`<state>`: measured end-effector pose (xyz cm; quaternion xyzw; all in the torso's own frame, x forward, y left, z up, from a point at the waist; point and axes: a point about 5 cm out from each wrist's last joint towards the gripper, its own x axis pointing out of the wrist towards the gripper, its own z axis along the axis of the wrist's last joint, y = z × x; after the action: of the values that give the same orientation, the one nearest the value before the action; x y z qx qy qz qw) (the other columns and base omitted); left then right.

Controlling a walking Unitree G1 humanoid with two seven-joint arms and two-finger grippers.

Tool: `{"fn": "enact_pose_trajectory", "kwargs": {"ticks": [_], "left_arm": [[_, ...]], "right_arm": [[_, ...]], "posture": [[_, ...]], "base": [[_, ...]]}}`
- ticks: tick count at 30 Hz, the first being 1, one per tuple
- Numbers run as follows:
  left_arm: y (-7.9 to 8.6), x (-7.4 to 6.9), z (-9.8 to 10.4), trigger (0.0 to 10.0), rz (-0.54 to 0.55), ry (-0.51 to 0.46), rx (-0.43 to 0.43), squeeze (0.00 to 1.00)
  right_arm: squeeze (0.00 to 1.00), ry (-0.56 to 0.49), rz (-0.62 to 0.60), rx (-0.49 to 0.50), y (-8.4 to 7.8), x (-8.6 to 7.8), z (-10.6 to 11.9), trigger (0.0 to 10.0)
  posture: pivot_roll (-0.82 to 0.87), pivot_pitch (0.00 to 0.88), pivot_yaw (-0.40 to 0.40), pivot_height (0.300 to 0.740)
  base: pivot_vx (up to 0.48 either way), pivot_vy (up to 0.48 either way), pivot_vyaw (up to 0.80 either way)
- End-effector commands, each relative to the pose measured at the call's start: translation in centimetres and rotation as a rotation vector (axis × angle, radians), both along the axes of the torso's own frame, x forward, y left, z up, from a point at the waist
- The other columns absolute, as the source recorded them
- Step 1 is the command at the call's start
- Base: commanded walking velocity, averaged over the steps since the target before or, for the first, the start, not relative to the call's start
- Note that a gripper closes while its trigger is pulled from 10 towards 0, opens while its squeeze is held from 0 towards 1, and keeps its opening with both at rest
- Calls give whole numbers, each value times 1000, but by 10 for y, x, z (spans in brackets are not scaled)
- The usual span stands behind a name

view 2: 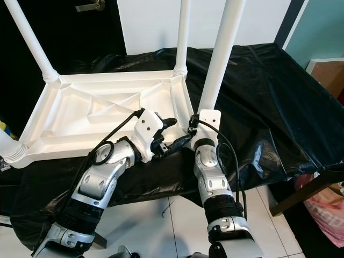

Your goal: Building children table

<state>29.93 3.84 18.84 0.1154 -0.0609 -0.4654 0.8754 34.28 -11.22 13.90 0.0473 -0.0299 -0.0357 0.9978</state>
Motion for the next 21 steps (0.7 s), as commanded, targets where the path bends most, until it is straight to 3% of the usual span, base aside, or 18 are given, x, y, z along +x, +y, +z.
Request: {"fn": "enact_pose_trajectory", "kwargs": {"ticks": [1, 2, 3, 7, 16, 17, 21], "left_arm": [[2, 1, -3, 10000, 61, -1, 4, 0], [2, 1, -3, 10000, 61, -1, 4, 0], [2, 1, -2, 10000, 60, -2, 4, 0], [2, 2, -2, 10000, 58, -4, 4, 0], [1, 2, -1, 10000, 52, -4, 5, 0], [0, 3, -1, 10000, 51, -5, 6, 0], [0, 3, -1, 10000, 49, -6, 6, 0]], "right_arm": [[867, 77, 10, 19, 0, -6, -19, 10000], [867, 77, 10, 19, 0, -6, -19, 10000], [1000, 65, 15, 18, 0, -6, -17, 10000], [1000, 34, 28, 17, -5, -6, -12, 10000], [1000, -16, 255, -11, -19, -8, -10, 10000], [0, -20, 316, -37, -25, -8, -10, 10000], [0, -25, 382, -69, -30, -8, -9, 10000]], "posture": [[-29, 67, -10, 740], [-29, 67, -10, 740], [-31, 66, -7, 740], [-31, 67, -7, 740], [-37, 65, -1, 740], [-39, 65, 1, 740], [-40, 64, 2, 740]], "base": [[0, 0, 0], [0, 0, 0], [0, 0, 0], [0, 0, 0], [0, 0, 0], [0, 0, 0], [0, 0, 0]]}}
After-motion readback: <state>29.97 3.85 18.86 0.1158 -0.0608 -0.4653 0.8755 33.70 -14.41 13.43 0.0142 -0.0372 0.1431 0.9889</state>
